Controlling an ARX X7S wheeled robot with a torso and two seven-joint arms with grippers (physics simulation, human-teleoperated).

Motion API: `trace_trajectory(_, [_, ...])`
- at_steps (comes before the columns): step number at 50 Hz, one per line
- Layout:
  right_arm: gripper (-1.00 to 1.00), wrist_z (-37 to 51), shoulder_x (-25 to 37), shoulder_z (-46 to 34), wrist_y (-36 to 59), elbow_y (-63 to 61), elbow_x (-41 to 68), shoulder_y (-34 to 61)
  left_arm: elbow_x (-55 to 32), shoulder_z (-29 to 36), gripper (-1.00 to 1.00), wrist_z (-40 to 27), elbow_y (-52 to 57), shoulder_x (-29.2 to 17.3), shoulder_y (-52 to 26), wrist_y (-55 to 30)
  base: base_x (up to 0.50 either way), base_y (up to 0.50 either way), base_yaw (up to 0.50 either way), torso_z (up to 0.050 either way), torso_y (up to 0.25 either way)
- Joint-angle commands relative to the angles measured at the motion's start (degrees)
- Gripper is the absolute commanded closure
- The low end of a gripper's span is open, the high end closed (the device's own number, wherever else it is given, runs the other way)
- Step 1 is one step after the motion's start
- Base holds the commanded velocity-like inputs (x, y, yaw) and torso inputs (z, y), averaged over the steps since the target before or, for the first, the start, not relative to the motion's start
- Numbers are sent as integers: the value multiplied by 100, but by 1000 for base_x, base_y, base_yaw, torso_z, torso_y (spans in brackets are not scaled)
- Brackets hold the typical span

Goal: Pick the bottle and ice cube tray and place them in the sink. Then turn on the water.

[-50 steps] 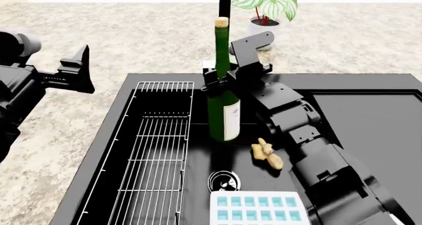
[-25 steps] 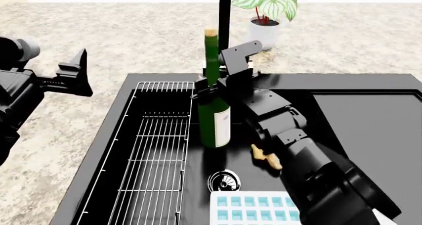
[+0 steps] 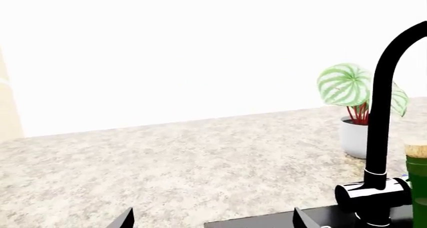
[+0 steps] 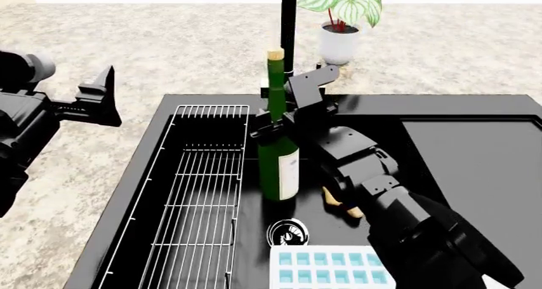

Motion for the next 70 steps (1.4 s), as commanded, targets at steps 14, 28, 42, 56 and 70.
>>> trace_trajectory(14, [100,80,76,-63,5,-228,-94,-254,39,-19,-100,2,15,9,134,88,0,0,0,0,0])
trace_trajectory(28, [-100,-5,-3,-96,-26,-31,-104,-195,26,-16,-100,39,-41,32,14,-8,0,0,0,0,0])
trace_trajectory(42, [-100,407,492,-123,422,-1105,18,-185,30,-20,-100,47,-40,58,-15,-28,0,0,0,0,0])
trace_trajectory(56, [-100,757,955,-72,727,-1987,140,-122,-5,-40,-100,57,8,49,-82,-82,0,0,0,0,0])
trace_trajectory(70, [-100,995,1213,-45,907,-2619,213,-73,-23,-73,-100,55,21,46,-131,-103,0,0,0,0,0])
